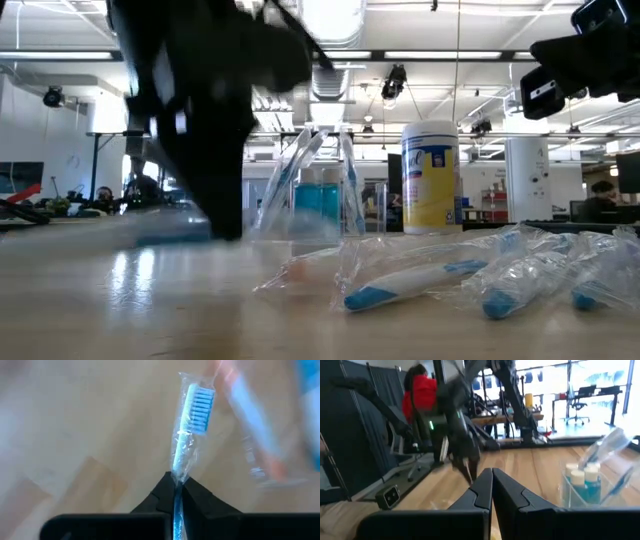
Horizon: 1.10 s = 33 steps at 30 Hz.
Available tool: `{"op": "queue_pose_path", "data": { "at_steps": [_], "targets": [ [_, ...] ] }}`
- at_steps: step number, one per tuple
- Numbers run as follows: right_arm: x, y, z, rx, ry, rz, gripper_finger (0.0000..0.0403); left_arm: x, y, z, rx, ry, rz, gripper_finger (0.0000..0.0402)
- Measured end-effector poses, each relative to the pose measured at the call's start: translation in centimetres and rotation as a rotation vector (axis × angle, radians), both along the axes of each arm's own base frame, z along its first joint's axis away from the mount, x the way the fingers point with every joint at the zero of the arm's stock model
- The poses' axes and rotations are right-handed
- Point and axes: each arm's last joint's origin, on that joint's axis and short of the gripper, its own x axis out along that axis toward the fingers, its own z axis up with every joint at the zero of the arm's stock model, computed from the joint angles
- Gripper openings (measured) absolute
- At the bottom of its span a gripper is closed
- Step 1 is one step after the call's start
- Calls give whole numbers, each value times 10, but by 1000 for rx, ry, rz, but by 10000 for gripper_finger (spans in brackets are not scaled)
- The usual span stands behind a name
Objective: Pick & Place toothbrushing station
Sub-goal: Put the blue toothbrush into the transparent organizer
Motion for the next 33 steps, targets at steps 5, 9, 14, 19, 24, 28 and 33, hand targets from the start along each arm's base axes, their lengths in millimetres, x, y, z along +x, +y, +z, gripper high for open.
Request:
{"op": "queue_pose_path", "data": {
  "at_steps": [5,9,14,19,24,28,33],
  "targets": [
    [0,0,-4,-8,39,6,8,-20,-6,43,123,-151,-57,8],
    [0,0,-2,-7,18,7,8,-46,-16,81,232,-279,-146,8],
    [0,0,1,-4,-6,7,8,-87,-21,124,366,-433,-235,6],
    [0,0,2,-24,-25,5,8,-131,-8,151,504,-552,-288,4],
    [0,0,6,-81,-85,-1,8,-164,23,154,542,-667,-264,1],
    [-1,0,9,-112,-129,-7,8,-184,49,141,542,-769,-294,0],
    [-1,0,11,-128,-147,-10,8,-204,77,119,515,-955,-407,0]
  ]
}}
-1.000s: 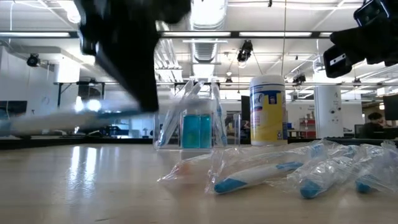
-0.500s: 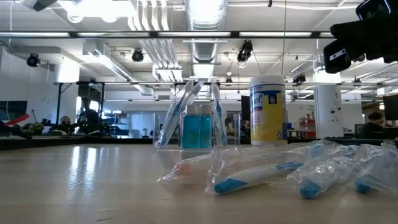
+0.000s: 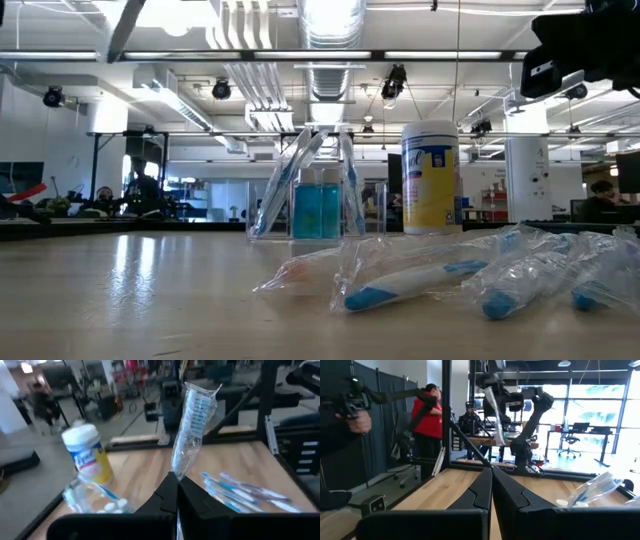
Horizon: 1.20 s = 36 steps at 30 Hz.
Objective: Pick & Place toothbrushing station
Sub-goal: Put the blue toothbrush into the transparent organizer
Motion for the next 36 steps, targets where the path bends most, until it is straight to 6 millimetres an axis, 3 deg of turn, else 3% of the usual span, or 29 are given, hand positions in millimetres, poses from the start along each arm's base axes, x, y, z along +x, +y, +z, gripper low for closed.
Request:
{"op": "queue_pose_path", "data": {
  "at_steps": [10,15,21,27,32,36],
  "targets": [
    [0,0,0,-14,-3,-2,8,-43,44,-45,-57,-102,6,0],
    [0,0,-1,-34,-3,-6,8,-50,50,-70,-28,-87,-12,0],
    [0,0,-1,-66,-9,-11,8,-51,51,-84,-13,-66,-25,0],
    [0,0,-1,-69,-9,-11,8,-40,40,-68,-58,-63,-30,0],
    [0,0,-1,-69,-9,-11,8,-25,23,-50,127,8,-69,0],
    [0,1,-1,-72,-10,8,8,-24,20,-45,226,34,-96,0]
  ]
}}
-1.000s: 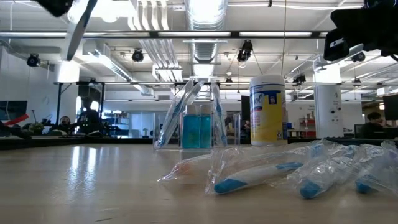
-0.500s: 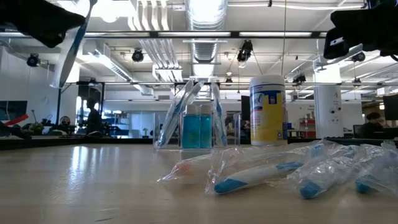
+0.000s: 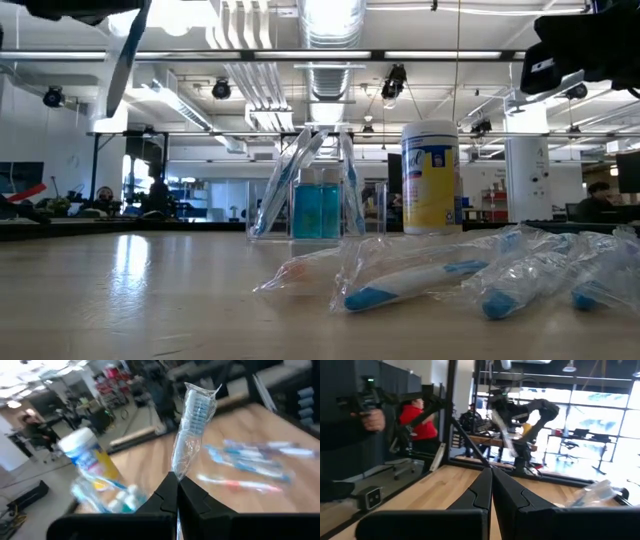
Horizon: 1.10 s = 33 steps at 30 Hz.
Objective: Pick & Place toothbrushing station
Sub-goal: Put the blue toothbrush into the transparent organizer
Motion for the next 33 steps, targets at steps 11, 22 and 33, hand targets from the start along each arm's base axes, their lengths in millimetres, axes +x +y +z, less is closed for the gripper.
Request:
{"op": "queue_pose_path", "data": {
  "at_steps": [11,22,33],
  "targets": [
    [-1,3,2,-45,-30,95,8,-18,17,12,-179,-120,14,0],
    [-2,3,3,-31,-43,98,8,42,-10,-18,-143,-76,135,0],
    [-1,3,3,-12,-30,102,8,102,-50,8,12,-18,67,0]
  ]
}}
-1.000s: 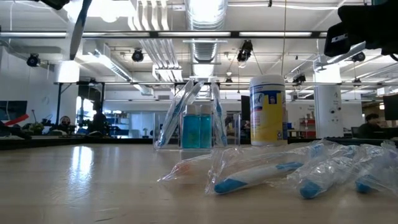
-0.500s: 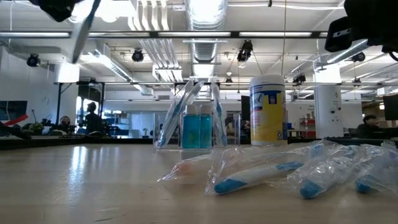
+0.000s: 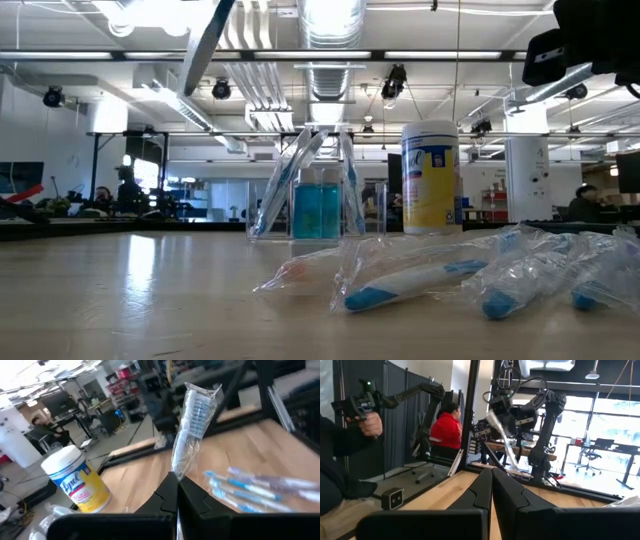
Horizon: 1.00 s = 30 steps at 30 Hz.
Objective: Pick & Place toothbrushing station
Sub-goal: Put the blue toothbrush into the transparent organizer
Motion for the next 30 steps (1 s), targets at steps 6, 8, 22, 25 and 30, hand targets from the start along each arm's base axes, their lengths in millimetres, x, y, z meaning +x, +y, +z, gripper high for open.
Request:
{"op": "queue_pose_path", "data": {
  "at_steps": [6,8,22,25,30],
  "targets": [
    [0,0,0,-2,-5,0,8,6,-2,23,-112,-77,37,0],
    [0,0,1,-1,-9,0,8,11,1,34,-209,-123,75,0],
    [-1,0,2,4,-25,1,8,12,11,175,-238,-425,95,4],
    [-1,0,2,4,-25,1,8,6,15,201,-153,-454,115,4],
    [-1,0,2,4,-25,1,8,4,17,212,115,-332,145,2]
  ]
}}
